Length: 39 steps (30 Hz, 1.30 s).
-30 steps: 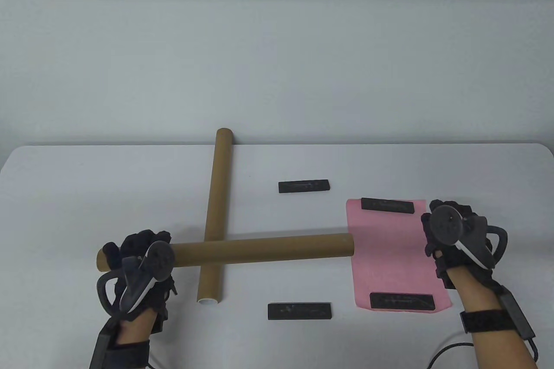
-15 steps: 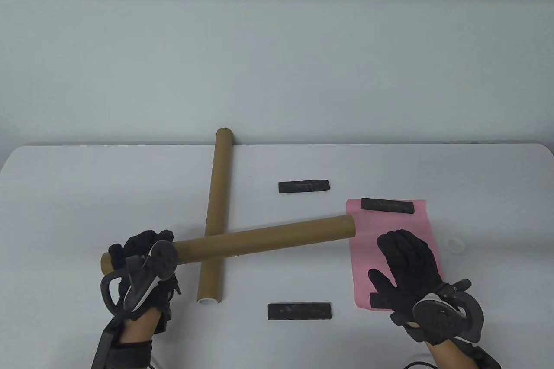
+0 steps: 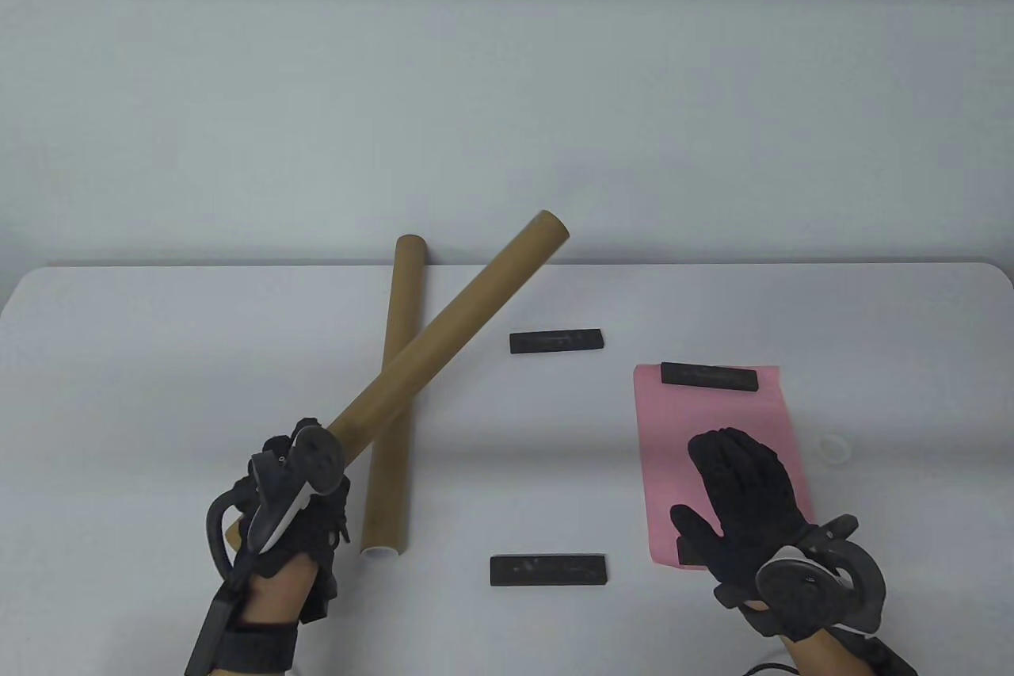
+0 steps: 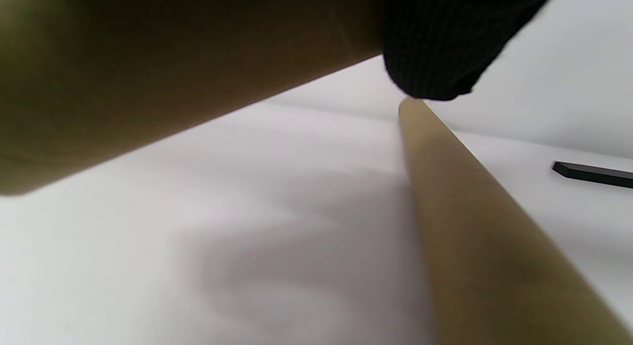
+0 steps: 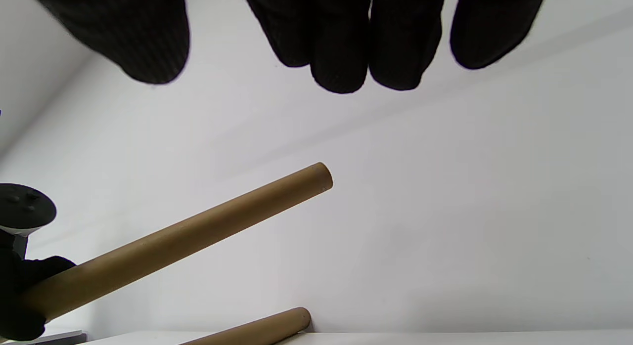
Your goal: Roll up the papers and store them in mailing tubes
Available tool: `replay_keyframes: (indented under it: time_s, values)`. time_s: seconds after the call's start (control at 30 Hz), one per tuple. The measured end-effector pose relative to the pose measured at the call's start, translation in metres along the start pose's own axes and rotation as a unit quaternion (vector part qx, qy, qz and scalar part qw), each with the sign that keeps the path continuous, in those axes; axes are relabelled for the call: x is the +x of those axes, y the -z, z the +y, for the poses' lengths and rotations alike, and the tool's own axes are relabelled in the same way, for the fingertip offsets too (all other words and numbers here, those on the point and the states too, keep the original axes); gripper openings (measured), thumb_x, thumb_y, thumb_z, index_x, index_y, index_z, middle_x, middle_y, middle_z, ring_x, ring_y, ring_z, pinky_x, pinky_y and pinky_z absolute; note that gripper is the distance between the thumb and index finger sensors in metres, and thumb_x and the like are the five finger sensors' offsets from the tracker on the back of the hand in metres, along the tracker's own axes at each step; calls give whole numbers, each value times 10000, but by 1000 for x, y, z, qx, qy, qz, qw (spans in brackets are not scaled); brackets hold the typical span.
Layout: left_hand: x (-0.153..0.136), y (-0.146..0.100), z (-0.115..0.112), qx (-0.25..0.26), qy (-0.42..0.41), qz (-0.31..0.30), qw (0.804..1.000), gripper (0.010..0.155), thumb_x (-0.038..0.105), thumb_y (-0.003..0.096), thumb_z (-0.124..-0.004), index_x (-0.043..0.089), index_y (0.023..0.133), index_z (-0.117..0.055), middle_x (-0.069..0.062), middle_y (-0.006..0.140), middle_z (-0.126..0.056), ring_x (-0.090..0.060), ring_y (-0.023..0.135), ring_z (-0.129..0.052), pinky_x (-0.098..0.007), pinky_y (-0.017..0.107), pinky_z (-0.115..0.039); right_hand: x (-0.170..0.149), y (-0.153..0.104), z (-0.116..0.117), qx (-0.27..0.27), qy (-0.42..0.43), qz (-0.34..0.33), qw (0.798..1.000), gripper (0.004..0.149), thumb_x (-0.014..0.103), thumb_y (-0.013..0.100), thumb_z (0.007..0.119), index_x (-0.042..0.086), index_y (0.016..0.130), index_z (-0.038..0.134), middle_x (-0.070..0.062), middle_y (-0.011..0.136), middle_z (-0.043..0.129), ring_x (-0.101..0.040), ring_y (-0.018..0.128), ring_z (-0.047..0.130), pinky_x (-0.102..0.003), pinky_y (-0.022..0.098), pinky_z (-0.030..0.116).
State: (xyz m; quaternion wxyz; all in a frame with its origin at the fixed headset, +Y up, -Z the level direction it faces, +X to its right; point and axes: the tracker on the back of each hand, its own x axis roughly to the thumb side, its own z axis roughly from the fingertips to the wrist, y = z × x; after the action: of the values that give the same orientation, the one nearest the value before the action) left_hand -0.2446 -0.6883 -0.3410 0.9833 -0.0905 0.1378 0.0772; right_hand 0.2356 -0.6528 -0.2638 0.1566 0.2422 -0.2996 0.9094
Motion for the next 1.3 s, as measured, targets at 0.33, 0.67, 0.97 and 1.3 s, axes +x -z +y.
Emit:
replay_keyframes:
  time_s: [0.33,0.67,0.97,1.3]
  values:
    - [-8,28,-6,-179,-146,62,971,863,537,434,-784,150,1029,-293,-149,989,-569,-306,811,-818,-476,582,-695,0,0,-1,1,10,-1,1000,789,542,504,760,35,1085,592,-225,1059,683,-551,963,716,-719,638,635]
    - [-15,62,-16,-229,-154,143,951,869,540,433,-771,123,1025,-290,-162,981,-567,-313,796,-816,-461,570,-707,-1,-1,-2,4,10,-5,1000,792,542,505,759,33,1087,589,-227,1063,677,-556,968,703,-719,640,634]
    - [-17,81,-27,-239,-141,202,939,872,540,431,-771,123,1024,-287,-165,983,-561,-307,804,-807,-457,573,-706,0,-1,-1,8,11,-8,1000,791,541,505,759,34,1088,589,-228,1065,673,-561,971,694,-720,641,632]
    - [-21,96,-35,-239,-100,223,940,871,545,428,-759,135,1022,-271,-159,993,-538,-297,827,-786,-452,587,-695,1,-1,0,12,11,-10,1000,791,540,506,759,33,1089,588,-231,1068,667,-564,973,687,-722,640,629]
